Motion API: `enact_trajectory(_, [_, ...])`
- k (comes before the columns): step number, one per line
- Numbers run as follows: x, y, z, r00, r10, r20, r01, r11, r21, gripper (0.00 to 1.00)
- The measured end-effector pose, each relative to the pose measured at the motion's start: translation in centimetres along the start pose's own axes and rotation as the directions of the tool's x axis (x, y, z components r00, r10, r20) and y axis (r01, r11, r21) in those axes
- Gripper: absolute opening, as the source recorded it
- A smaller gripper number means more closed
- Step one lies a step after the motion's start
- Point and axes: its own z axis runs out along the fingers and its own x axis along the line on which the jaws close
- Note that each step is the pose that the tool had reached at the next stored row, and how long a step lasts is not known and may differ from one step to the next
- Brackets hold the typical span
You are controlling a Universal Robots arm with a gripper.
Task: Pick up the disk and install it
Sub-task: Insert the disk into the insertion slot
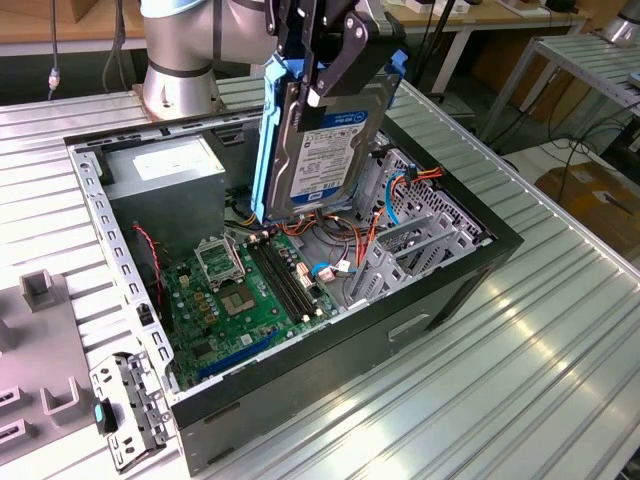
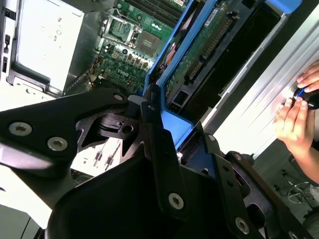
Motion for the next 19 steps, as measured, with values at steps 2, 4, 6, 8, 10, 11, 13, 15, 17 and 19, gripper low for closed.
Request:
enact_trajectory(2, [-0.02,-0.34,0.01,1.0,0.0,-0.0001,0.0,1.0,-0.0001,0.37])
enact_trajectory(4, [-0.04,-0.61,0.02,1.0,0.0,0.0,0.0,1.0,0.0,0.37])
enact_trajectory(6, [-0.07,-1.13,0.02,1.0,0.0,-0.0001,0.0,1.0,-0.0001,0.37])
enact_trajectory(8, [-0.1,-1.59,0.03,1.0,0.0,-0.0002,0.0,1.0,0.0,0.37])
enact_trajectory(10, [-0.12,-1.97,0.07,1.0,0.0,0.0,0.0,1.0,0.0,0.37])
enact_trajectory(11, [-0.14,-2.14,0.07,1.0,0.0,-0.0003,0.0,1.0,-0.0001,0.37])
enact_trajectory(13, [-0.16,-2.56,0.13,1.0,-0.004,-0.0006,0.004,1.0,0.0,0.37])
enact_trajectory(15, [-0.17,-2.74,0.17,0.9999,-0.016,-0.0008,0.016,0.9999,-0.0002,0.37])
enact_trajectory(17, [-0.08,-2.84,0.18,0.9997,-0.026,-0.0013,0.026,0.9997,-0.0004,0.37])
enact_trajectory(19, [0.2,-2.87,0.21,0.9996,-0.03,-0.001,0.03,0.9996,-0.0004,0.37])
